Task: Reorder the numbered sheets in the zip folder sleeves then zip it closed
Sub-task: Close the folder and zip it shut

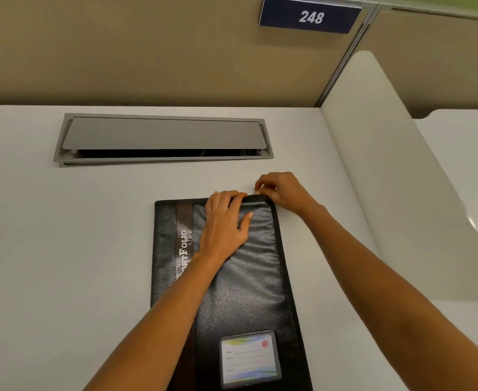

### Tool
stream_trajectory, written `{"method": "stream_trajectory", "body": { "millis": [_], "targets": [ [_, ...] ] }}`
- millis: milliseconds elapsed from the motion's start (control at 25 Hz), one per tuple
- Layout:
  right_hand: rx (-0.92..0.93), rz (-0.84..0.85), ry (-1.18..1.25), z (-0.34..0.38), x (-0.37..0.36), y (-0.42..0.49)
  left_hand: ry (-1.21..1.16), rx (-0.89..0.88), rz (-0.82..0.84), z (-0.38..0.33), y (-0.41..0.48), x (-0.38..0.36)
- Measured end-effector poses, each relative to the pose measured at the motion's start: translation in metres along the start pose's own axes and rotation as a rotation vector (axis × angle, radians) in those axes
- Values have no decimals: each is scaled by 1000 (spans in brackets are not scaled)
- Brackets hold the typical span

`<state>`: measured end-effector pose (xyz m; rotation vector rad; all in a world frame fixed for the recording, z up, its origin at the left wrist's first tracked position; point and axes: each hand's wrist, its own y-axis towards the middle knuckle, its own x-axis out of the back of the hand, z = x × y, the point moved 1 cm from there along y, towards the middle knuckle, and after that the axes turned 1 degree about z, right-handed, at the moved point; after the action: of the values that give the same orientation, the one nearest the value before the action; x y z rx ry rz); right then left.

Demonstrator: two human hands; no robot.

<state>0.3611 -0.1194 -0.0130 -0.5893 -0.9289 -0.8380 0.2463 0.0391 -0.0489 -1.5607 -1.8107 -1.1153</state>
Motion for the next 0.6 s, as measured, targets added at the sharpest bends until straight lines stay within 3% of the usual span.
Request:
{"method": "stream_trajectory", "body": {
  "millis": [120, 280, 440, 520, 600],
  "targets": [
    [-204, 251, 169, 16, 17, 22, 25, 3, 17, 1, -2, 0],
    [-434, 329, 162, 26, 15, 41, 170, 63, 94, -11, -3, 9],
    [-529, 331, 70, 39, 13, 49, 324, 431, 96, -1, -30, 48],
    [-581, 306, 76, 43, 14, 50, 306, 658, 138, 17, -58, 70],
    [-604, 286, 80, 51, 15, 51, 242, 777, 185, 26, -78, 83]
  ]
}}
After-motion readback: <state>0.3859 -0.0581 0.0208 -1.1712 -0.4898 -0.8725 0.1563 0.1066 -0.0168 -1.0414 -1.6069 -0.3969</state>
